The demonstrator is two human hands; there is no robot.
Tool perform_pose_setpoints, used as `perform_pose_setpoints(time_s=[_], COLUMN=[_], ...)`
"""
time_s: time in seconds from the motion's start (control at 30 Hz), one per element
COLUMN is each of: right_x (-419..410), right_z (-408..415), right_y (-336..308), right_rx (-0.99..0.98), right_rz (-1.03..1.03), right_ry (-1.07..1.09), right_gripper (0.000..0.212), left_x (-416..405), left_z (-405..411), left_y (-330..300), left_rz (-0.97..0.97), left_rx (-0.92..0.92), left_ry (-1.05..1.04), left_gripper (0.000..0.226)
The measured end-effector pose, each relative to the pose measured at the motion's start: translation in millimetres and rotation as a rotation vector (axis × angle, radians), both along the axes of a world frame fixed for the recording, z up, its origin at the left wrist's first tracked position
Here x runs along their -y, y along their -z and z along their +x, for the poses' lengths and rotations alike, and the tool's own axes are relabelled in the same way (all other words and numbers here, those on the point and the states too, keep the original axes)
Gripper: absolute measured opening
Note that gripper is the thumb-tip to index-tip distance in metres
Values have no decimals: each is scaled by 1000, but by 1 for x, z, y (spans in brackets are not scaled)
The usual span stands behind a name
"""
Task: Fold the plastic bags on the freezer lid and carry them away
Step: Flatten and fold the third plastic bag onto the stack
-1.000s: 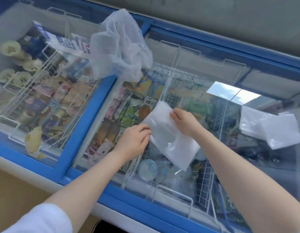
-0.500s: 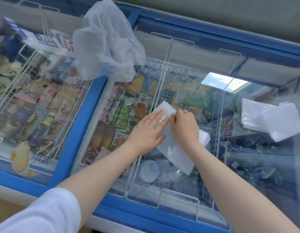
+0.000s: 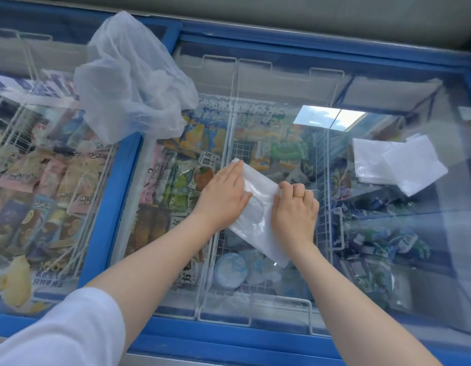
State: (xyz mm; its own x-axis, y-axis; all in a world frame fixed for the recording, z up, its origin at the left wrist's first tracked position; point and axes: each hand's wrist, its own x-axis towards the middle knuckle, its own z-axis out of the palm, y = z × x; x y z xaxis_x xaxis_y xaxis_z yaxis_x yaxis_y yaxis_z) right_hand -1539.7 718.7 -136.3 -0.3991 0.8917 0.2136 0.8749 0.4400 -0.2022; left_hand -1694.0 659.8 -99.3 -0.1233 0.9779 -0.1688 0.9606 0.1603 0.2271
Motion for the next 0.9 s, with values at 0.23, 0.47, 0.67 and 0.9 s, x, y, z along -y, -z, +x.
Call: perform_pose_setpoints(time_s=[0.23, 0.47, 0.67, 0.9], right_x=[5, 34, 32, -6], right_z=[3, 27, 33, 29], right_y=[6, 7, 2, -5], right_rx=[3, 140, 238, 291], right_rz=[-45, -200, -267, -300], right_ry=[50, -189, -151, -129], right_gripper=[33, 61, 71, 74], left_x=[-9, -7, -6, -6], left_z=[12, 5, 2, 3], left_y=[22, 26, 26, 22], left_rz=[-74, -60, -90, -123], left_rx=[-9, -50, -94, -138], left_ry=[191, 230, 284, 298], left_gripper=[94, 96, 125, 132])
